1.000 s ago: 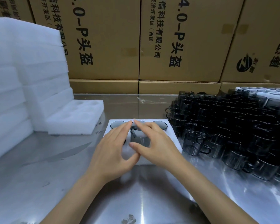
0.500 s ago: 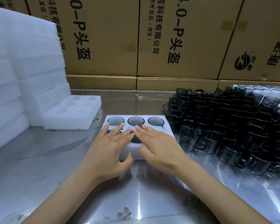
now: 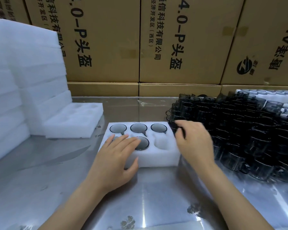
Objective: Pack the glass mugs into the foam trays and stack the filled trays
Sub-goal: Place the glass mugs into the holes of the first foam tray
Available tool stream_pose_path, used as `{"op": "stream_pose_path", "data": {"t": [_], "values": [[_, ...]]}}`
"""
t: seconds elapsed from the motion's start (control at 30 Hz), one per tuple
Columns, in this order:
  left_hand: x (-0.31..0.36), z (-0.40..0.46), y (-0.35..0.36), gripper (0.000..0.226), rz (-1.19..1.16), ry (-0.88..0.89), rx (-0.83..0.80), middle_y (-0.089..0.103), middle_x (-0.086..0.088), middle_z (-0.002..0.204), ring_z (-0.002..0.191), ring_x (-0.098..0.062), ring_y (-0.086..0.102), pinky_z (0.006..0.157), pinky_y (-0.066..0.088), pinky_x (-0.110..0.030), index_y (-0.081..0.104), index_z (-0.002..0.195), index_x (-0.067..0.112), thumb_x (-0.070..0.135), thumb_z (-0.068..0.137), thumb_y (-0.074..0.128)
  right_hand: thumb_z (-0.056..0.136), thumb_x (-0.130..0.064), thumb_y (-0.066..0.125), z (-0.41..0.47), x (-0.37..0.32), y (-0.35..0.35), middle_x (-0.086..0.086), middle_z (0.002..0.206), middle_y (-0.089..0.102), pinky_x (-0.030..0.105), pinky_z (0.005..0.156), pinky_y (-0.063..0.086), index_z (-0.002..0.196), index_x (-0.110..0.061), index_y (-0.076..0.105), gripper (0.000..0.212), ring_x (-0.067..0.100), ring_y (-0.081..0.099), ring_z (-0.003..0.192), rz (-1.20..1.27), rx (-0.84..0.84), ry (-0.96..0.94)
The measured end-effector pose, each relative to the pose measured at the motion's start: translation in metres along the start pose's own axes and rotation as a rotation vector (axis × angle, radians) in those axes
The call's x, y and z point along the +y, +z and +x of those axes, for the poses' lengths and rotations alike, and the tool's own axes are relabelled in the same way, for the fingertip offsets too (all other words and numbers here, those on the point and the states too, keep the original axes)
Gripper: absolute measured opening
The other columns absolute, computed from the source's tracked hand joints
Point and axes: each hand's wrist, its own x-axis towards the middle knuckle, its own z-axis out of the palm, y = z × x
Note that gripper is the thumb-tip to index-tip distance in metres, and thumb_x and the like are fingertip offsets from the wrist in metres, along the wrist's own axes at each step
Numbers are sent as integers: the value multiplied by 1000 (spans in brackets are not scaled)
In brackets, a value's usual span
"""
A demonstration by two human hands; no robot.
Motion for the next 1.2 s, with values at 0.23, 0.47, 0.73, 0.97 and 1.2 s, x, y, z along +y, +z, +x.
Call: {"op": "stream_pose_path", "data": {"t": [0.23, 0.47, 0.73, 0.97, 1.2], "values": [[6, 1, 7, 39, -21, 32, 49, 68, 8, 106, 112, -11, 51, 103, 35, -36, 69, 107, 16, 31, 80, 44, 94, -41, 49, 4, 28, -1, 2, 116, 60, 37, 89, 39, 119, -16, 56, 36, 25, 51, 110, -337, -172, 250], [5, 0, 7, 38, -3, 25, 36, 69, 9, 103, 109, -14, 57, 100, 40, -38, 69, 106, 17, 31, 80, 44, 93, -31, 55, 7, 33, -9, -4, 115, 65, 33, 77, 44, 125, -27, 58, 33, 24, 54, 111, -163, -234, 310], [5, 1, 5, 39, -15, 40, 39, 69, 7, 103, 107, -18, 63, 95, 47, -39, 70, 106, 15, 30, 80, 45, 87, -24, 60, 10, 32, -22, -6, 86, 68, 29, 66, 43, 94, -35, 72, 18, 25, 61, 86, -146, -275, 351], [14, 4, 3, 46, -148, 16, 113, 65, 6, 118, 108, -16, 61, 92, 40, -24, 61, 122, 12, 34, 83, 51, 85, -28, 60, 12, 26, -32, -16, 70, 61, 28, 61, 39, 77, -31, 63, 9, 14, 57, 68, 207, 203, 306], [41, 31, 12, 71, -34, 133, 232, 43, -6, 145, 131, -15, 41, 108, 30, -33, 40, 140, 5, 48, 86, 52, 83, -15, 59, 2, -8, -8, -6, 56, 63, 29, 56, 43, 69, -18, 58, 14, 13, 60, 53, 605, -40, 322]]}}
